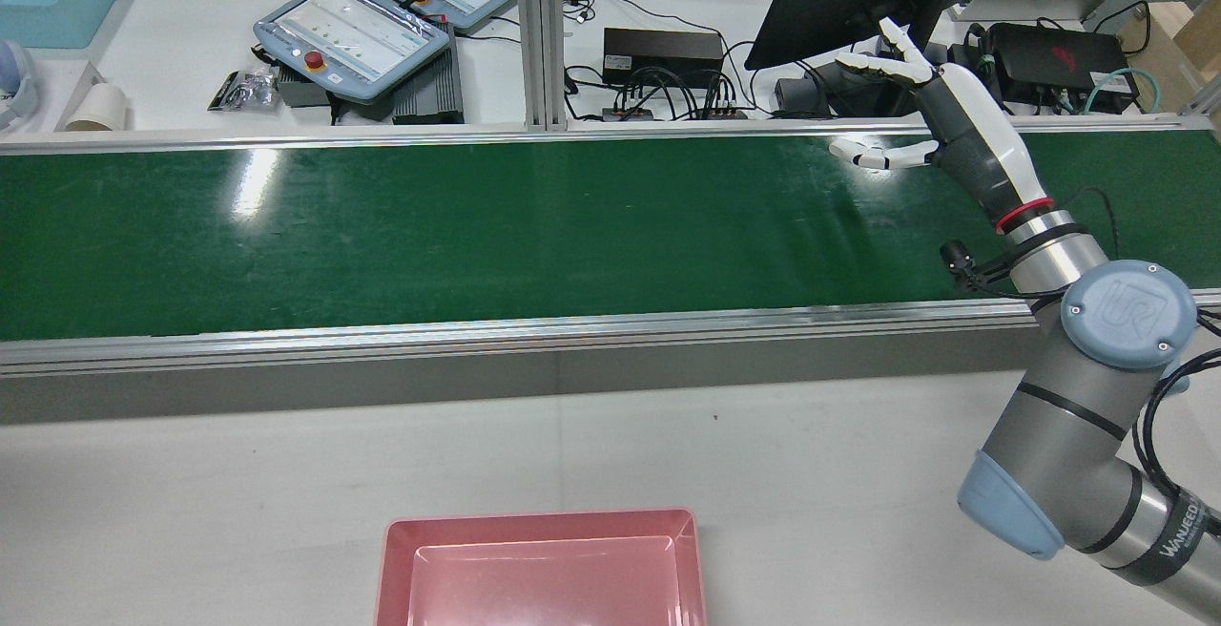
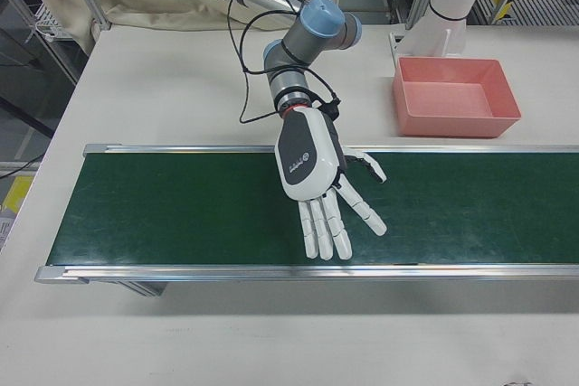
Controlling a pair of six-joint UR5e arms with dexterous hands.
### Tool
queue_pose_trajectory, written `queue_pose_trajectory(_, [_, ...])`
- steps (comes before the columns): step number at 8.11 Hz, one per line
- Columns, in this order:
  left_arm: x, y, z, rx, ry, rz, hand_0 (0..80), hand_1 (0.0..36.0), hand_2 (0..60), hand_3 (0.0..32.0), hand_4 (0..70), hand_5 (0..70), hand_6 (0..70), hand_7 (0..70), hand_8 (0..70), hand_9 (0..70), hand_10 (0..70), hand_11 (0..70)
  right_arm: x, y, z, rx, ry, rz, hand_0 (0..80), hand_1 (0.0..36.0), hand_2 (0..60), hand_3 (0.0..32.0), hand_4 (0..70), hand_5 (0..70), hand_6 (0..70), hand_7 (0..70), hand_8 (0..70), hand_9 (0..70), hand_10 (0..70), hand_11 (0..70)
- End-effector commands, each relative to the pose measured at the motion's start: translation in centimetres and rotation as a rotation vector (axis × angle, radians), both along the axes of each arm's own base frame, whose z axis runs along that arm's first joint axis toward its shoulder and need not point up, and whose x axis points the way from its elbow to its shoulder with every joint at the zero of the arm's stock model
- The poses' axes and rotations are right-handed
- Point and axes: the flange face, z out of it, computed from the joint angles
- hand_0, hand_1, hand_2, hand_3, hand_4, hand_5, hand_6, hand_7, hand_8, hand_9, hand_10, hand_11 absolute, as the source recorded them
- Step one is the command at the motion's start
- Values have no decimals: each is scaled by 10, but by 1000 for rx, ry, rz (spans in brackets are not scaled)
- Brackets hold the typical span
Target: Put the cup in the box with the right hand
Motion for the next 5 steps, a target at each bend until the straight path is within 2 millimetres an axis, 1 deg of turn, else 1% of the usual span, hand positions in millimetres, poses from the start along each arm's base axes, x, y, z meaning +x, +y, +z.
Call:
queue_pose_trajectory(1, [0,0,0,2,0,1,0,0,0,0,0,0,0,0,0,0,0,0,-18,6,1,-2,-25,-12,453,167,287,32,52,43,20,77,9,20,13,34])
queue_pose_trajectory(2, [0,0,0,0,0,1,0,0,0,0,0,0,0,0,0,0,0,0,-19,9,3,-13,-35,14,465,92,47,38,123,36,18,75,6,19,13,31])
queue_pose_trajectory(3, [0,0,0,2,0,1,0,0,0,0,0,0,0,0,0,0,0,0,-28,13,2,-11,-36,1,452,97,98,44,107,32,17,83,3,20,10,27])
queue_pose_trajectory(4, [1,0,0,0,0,2,0,0,0,0,0,0,0,0,0,0,0,0,-32,14,0,-10,-39,-5,461,74,31,50,131,31,16,84,3,20,9,25])
queue_pose_trajectory(5, [0,0,0,0,0,1,0,0,0,0,0,0,0,0,0,0,0,0,-31,14,0,-11,-37,-5,447,95,102,48,107,31,17,84,3,20,8,23])
